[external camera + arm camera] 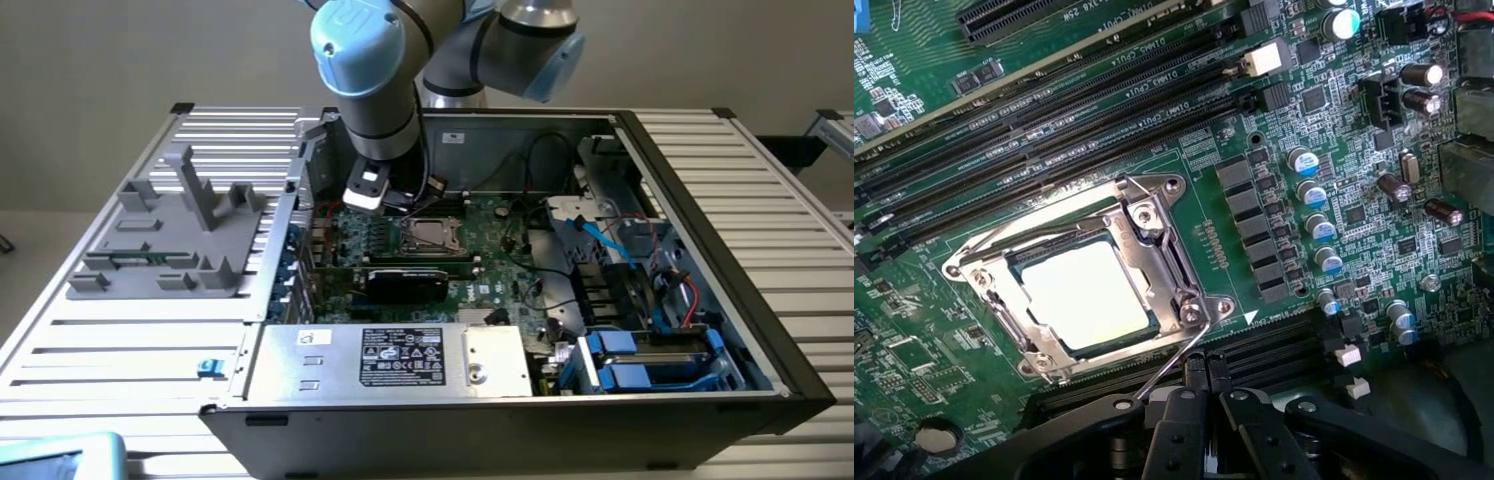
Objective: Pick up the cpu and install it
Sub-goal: 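Install the first cpu locking lever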
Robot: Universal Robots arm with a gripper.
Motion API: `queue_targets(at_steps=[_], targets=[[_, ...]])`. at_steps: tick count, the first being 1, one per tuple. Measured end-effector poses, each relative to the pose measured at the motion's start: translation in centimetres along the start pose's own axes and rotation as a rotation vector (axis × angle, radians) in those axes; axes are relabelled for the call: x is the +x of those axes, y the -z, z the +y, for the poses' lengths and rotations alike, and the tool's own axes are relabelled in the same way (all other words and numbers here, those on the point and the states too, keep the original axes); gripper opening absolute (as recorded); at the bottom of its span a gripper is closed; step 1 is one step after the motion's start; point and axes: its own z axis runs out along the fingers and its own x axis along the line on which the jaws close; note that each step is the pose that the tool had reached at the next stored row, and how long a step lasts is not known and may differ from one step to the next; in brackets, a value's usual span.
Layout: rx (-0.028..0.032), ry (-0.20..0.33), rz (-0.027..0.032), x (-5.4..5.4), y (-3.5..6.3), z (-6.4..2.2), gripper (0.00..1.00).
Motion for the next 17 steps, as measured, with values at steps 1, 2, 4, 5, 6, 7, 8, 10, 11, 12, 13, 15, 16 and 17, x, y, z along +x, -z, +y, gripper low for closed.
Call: queue_targets(at_steps=[1, 2, 4, 5, 6, 7, 8, 10, 11, 12, 13, 15, 16, 17], targets=[[0.0004, 0.000, 0.0007, 0.02, -0.02, 0.00, 0.12], [0.0006, 0.000, 0.0012, 0.02, -0.03, 0.00, 0.12], [0.0011, 0.001, 0.0019, 0.04, -0.08, 0.01, 0.12], [0.0012, 0.001, 0.0023, 0.05, -0.09, 0.02, 0.12], [0.0013, 0.001, 0.0026, 0.06, -0.11, 0.02, 0.12], [0.0015, 0.001, 0.0030, 0.07, -0.13, 0.03, 0.12], [0.0016, 0.001, 0.0033, 0.08, -0.15, 0.04, 0.12], [0.0018, 0.001, 0.0035, 0.11, -0.17, 0.05, 0.12], [0.0017, 0.001, 0.0036, 0.12, -0.17, 0.05, 0.12], [0.0017, 0.001, 0.0036, 0.15, -0.17, 0.05, 0.12], [0.0017, 0.001, 0.0037, 0.18, -0.17, 0.05, 0.12], [0.0018, 0.001, 0.0038, 0.24, -0.18, 0.04, 0.12], [0.0018, 0.001, 0.0039, 0.27, -0.18, 0.03, 0.12], [0.0018, 0.001, 0.0040, 0.29, -0.19, 0.03, 0.12]])
